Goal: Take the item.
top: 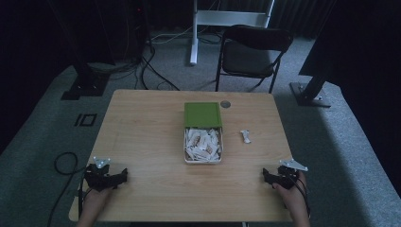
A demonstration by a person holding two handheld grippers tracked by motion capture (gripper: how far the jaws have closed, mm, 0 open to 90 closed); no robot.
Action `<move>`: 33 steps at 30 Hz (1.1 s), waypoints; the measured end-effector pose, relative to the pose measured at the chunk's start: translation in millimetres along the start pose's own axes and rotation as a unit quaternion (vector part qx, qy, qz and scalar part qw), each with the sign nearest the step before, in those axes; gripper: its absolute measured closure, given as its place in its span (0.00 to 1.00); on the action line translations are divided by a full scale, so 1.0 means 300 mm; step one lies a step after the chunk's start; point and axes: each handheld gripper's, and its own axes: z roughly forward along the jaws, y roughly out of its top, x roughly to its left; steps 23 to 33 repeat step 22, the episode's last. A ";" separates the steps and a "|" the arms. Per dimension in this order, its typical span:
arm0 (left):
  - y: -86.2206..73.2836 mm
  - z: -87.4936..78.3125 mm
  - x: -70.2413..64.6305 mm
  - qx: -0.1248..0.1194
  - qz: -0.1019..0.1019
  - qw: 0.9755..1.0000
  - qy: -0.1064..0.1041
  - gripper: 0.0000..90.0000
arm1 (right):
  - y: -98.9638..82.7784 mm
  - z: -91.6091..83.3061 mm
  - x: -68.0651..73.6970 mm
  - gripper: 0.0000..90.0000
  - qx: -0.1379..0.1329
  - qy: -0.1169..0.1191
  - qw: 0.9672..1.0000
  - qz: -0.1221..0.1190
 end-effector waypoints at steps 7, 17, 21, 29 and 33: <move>0.000 0.000 0.000 0.000 0.000 1.000 0.000 0.03 | -0.005 -0.005 -0.005 0.14 0.001 0.016 1.000 -0.003; 0.000 0.000 0.000 0.000 0.000 1.000 0.000 0.03 | -0.004 -0.002 0.004 0.14 0.005 0.000 1.000 -0.007; 0.000 0.000 0.000 0.000 0.000 1.000 0.000 0.03 | -0.004 -0.002 0.004 0.14 0.005 0.000 1.000 -0.007; 0.000 0.000 0.000 0.000 0.000 1.000 0.000 0.03 | -0.004 -0.001 0.004 0.14 0.005 0.000 1.000 -0.007; 0.000 0.000 0.000 0.000 0.000 1.000 0.000 0.03 | -0.004 -0.001 0.004 0.14 0.005 0.000 1.000 -0.007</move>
